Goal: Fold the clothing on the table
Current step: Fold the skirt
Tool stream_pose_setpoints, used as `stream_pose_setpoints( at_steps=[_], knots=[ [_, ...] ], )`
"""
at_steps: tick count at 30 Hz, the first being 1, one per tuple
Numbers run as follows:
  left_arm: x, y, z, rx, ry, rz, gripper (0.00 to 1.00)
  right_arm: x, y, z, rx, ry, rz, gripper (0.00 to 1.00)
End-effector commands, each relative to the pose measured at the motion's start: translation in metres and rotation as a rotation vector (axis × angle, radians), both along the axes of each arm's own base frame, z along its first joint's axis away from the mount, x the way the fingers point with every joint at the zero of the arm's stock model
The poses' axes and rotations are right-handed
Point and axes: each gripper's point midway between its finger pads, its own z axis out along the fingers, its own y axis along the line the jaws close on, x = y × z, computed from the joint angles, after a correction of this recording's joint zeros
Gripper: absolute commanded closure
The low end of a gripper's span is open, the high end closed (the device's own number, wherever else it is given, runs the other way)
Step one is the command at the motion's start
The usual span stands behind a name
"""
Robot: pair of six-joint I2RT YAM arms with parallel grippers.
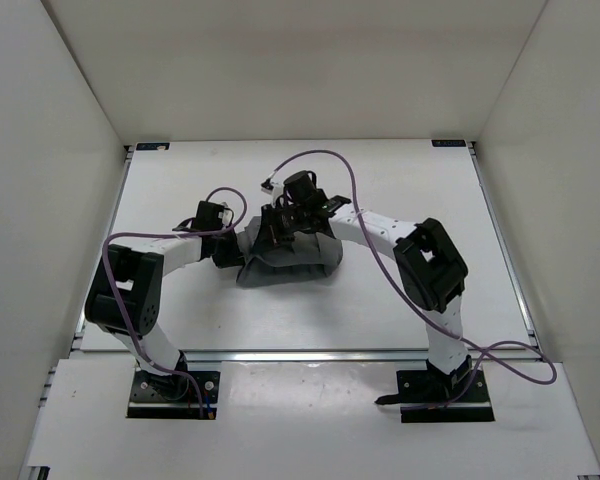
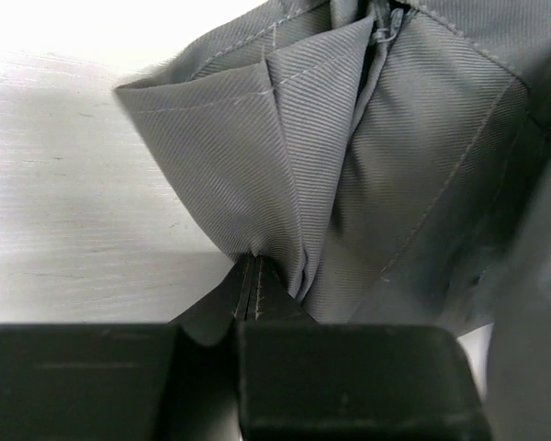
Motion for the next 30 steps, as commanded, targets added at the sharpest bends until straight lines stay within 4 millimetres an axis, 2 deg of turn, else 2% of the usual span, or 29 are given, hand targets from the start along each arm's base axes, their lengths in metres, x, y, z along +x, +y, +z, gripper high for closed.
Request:
stream_pose_setpoints(
  at_steps=[1,2,3,4,9,14,16,17,18,19,20,21,24,25,26,30],
  knots=[
    [-0.014,0.002,-0.003,0.001,0.031,-0.006,1.00,-0.005,0.025,0.016,0.089,-0.013,0.065,1.00],
    [-0.014,0.002,-0.004,0.002,0.031,-0.007,1.00,-0.006,0.029,0.007,0.078,-0.007,0.075,1.00],
    [-0.016,0.003,-0.006,0.005,0.033,-0.009,1.00,-0.008,0.033,0.011,0.082,-0.017,0.082,1.00],
    [-0.016,0.002,-0.004,0.000,0.033,-0.003,1.00,-0.010,0.035,0.003,0.072,-0.003,0.089,1.00],
    [-0.019,0.004,-0.006,0.001,0.038,0.000,1.00,-0.006,0.046,-0.016,0.064,0.044,0.124,1.00],
    [-0.019,0.007,-0.006,-0.002,0.040,0.002,1.00,-0.004,0.048,-0.040,0.000,0.065,0.117,1.00],
    [-0.019,0.008,-0.004,-0.009,0.035,0.009,1.00,-0.004,0.050,-0.056,-0.045,0.062,0.119,1.00],
    [-0.018,0.007,-0.002,-0.013,0.032,0.004,1.00,0.002,0.050,-0.054,-0.065,0.056,0.117,1.00],
    [-0.017,0.007,0.001,-0.009,0.027,-0.001,1.00,0.005,0.050,-0.067,-0.101,0.061,0.103,1.00],
    [-0.020,0.007,0.002,0.002,0.030,-0.003,0.95,0.007,0.049,-0.076,-0.132,0.066,0.108,1.00],
    [-0.018,0.011,0.002,0.024,0.023,0.001,0.95,0.006,0.049,-0.075,-0.148,0.070,0.110,1.00],
    [-0.019,0.011,0.001,0.034,0.025,-0.009,0.94,0.008,0.045,-0.087,-0.183,0.076,0.091,1.00],
    [-0.020,0.019,0.002,0.037,0.025,0.000,0.87,0.018,0.048,-0.088,-0.243,0.032,0.067,1.00],
    [-0.021,0.021,0.002,0.037,0.026,0.003,0.73,0.018,0.045,-0.098,-0.284,0.033,0.058,1.00],
    [-0.021,0.022,0.003,0.030,0.029,0.005,0.65,0.018,0.044,-0.104,-0.317,0.036,0.057,1.00],
    [-0.013,0.025,0.023,0.010,-0.034,0.033,0.49,0.028,0.033,-0.116,-0.473,-0.014,0.012,1.00]
  ],
)
